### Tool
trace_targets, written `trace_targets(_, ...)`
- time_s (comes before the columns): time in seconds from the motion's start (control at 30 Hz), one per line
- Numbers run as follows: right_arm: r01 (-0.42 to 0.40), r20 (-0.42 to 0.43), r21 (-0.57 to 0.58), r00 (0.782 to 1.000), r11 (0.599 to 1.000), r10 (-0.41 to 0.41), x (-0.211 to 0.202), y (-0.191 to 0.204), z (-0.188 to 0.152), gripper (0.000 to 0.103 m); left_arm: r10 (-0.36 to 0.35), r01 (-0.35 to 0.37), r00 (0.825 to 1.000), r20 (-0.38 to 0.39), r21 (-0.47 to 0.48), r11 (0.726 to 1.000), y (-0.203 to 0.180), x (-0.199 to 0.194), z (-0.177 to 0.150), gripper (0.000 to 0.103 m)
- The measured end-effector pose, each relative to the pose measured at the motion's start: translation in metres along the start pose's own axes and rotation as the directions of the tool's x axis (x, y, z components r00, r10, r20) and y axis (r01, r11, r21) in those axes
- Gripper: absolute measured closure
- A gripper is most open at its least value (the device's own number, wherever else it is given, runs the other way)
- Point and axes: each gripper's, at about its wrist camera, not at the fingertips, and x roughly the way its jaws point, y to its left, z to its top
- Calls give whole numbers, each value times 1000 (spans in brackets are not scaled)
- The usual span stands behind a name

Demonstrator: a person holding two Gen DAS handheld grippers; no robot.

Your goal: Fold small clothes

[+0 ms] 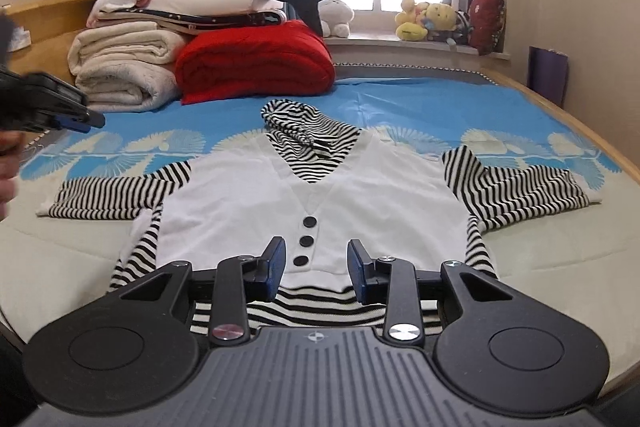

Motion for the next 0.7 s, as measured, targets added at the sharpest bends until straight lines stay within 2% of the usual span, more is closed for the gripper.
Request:
trace_targets(0.07,-22,-34,2,999,1000,22,3,-2,13,66,52,-55,998,-38,-76,996,38,32,12,80)
trace_targets(0.17,-61,-69,-8,996,998,61,14,-3,46,66,113,-130,989,-96,-190,973,101,73,18,80)
trace_targets(0.3,-97,-23,-23,995,995,97,45,0,104,66,180,-215,974,-134,-322,922,180,99,3,78)
trace_targets(0.33,-103,0,-24,995,994,103,54,2,116,66,202,-244,968,-152,-356,902,198,100,-3,76)
trace_targets(0.4,-99,42,-44,994,994,101,79,9,138,63,204,-280,957,-207,-471,837,233,106,-12,67)
trace_targets(0.43,-94,49,-50,994,994,96,93,12,145,60,191,-280,957,-219,-512,812,246,107,-17,58)
trace_targets(0.5,-95,44,-44,994,995,97,124,15,158,57,189,-301,949,-252,-552,778,266,111,-26,56)
trace_targets(0.63,-109,13,-46,994,993,110,171,16,166,51,142,-309,939,-312,-590,746,279,124,-40,57)
trace_targets(0.7,-112,4,-48,994,993,112,184,12,162,49,147,-308,941,-305,-593,744,276,126,-40,67)
